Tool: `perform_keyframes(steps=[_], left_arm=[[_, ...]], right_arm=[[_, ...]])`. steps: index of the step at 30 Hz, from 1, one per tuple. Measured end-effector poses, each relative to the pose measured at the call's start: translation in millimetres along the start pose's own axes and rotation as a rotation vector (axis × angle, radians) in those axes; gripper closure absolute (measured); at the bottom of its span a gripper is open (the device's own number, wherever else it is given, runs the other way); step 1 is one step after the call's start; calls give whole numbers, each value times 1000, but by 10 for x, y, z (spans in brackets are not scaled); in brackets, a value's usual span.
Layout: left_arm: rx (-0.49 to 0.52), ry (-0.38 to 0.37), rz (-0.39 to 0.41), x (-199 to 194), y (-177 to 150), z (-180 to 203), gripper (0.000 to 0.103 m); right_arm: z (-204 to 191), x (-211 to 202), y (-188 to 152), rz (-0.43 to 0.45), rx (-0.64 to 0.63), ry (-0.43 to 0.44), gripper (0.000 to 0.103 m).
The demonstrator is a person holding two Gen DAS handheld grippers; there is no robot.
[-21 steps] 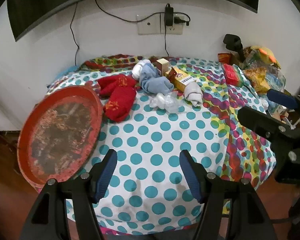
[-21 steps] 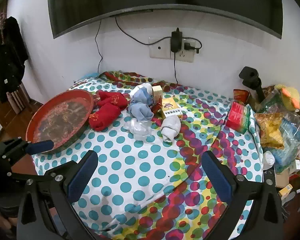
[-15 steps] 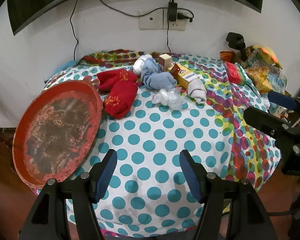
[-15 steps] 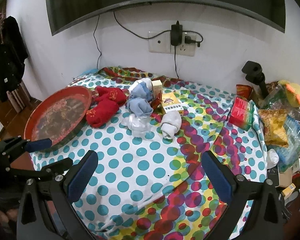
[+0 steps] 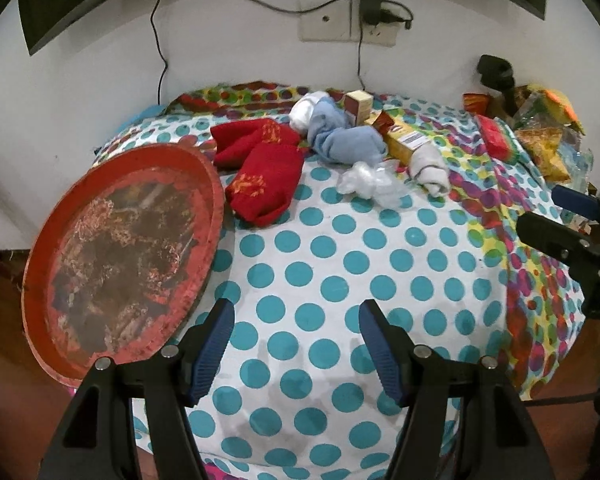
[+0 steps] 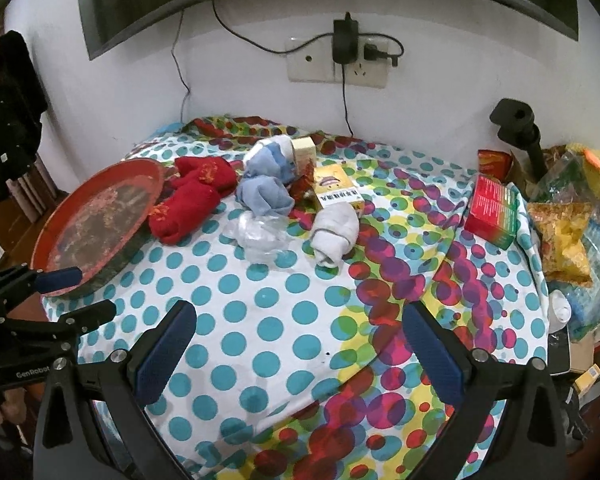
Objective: Organize objects
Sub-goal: 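Reach the left gripper toward the clear plastic bag while the right gripper approaches the white sock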
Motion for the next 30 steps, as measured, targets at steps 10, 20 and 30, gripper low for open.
perform_keyframes(steps=[10,20,30], left_arm=[[64,-34,8,147,195,277,36],[73,-61,60,184,287,197,36],[75,-75,12,459,462,248,36]], right_arm=[[174,196,153,-18,19,-25,1],[205,564,493,0,-35,-83,10],[290,1193,725,-73,-39,-105,30]])
Point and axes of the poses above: each gripper's, at about its wrist camera, not at the fingertips, and x roughly the way its jaws point, z to its right, y to its top, the point moved 4 cm from there along x, roughly the way its jaws point, and after that the axes turned 14 degrees about -z, right-handed, at the moved point
